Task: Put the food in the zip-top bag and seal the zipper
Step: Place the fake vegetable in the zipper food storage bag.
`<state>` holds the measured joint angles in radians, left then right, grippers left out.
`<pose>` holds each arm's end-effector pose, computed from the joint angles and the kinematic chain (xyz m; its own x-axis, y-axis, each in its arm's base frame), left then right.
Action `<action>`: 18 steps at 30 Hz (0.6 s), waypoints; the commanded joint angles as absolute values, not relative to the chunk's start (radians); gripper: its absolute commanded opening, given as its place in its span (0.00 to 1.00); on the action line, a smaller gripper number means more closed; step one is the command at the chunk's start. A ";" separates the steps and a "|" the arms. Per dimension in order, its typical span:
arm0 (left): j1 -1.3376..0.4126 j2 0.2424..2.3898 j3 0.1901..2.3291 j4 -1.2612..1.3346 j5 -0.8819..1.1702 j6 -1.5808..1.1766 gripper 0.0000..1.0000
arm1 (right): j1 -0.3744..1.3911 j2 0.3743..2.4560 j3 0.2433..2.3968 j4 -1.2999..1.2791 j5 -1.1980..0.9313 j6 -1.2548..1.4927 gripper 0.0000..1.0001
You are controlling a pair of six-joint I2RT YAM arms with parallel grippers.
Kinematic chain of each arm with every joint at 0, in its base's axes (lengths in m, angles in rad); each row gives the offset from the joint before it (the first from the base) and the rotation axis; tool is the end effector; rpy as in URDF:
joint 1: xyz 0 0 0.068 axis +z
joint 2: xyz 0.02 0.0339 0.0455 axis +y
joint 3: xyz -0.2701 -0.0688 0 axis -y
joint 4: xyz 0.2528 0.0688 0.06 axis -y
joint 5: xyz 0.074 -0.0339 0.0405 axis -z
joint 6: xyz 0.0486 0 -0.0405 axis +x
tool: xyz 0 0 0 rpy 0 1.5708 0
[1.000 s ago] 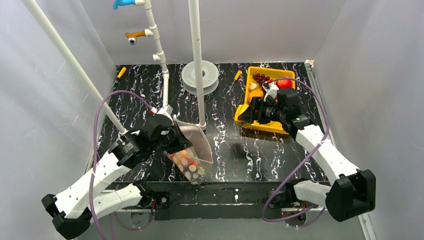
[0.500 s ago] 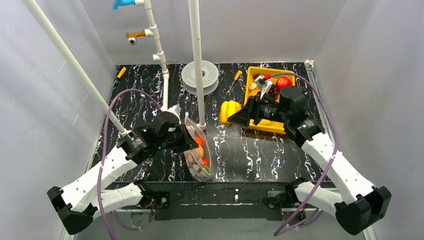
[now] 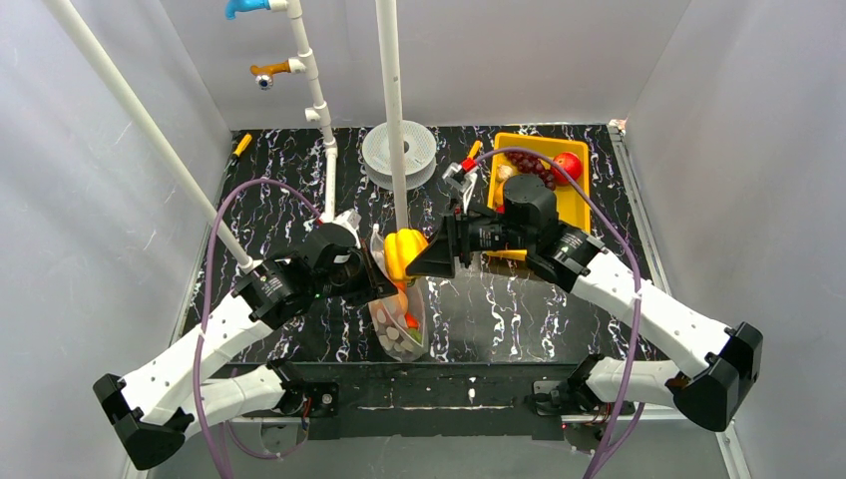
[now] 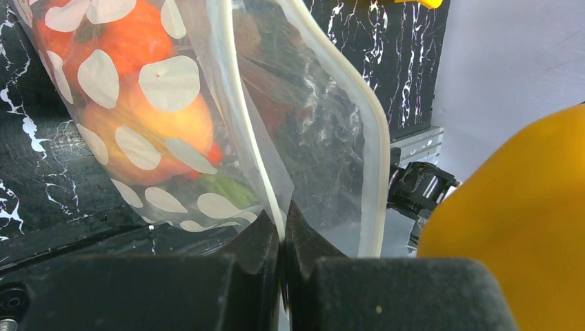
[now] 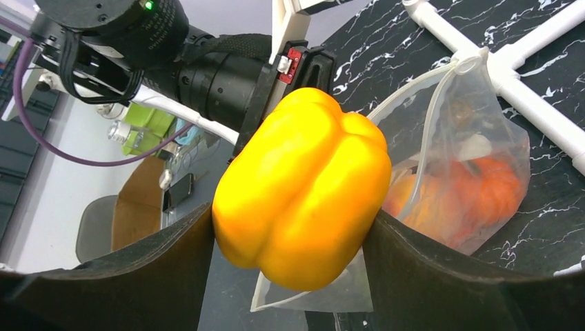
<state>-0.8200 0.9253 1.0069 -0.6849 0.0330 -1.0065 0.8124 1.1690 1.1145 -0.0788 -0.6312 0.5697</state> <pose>0.1390 -0.1514 0.3401 -0.8401 -0.3375 -0.4246 0.0737 0.7046 -0.7058 0.1733 0.2247 0.3932 -0.6101 -0.0108 -0.7923 -0.7829 0.1621 0.6006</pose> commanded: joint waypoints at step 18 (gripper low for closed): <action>-0.822 0.893 1.004 -0.689 0.025 -0.999 0.00 | 0.942 1.284 1.341 -0.501 -0.171 0.339 0.19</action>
<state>-0.8200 0.9165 1.0065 -0.6849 0.0326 -1.0058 0.9264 1.2770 1.2667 -0.4255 -0.3592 0.3767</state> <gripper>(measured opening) 0.007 0.775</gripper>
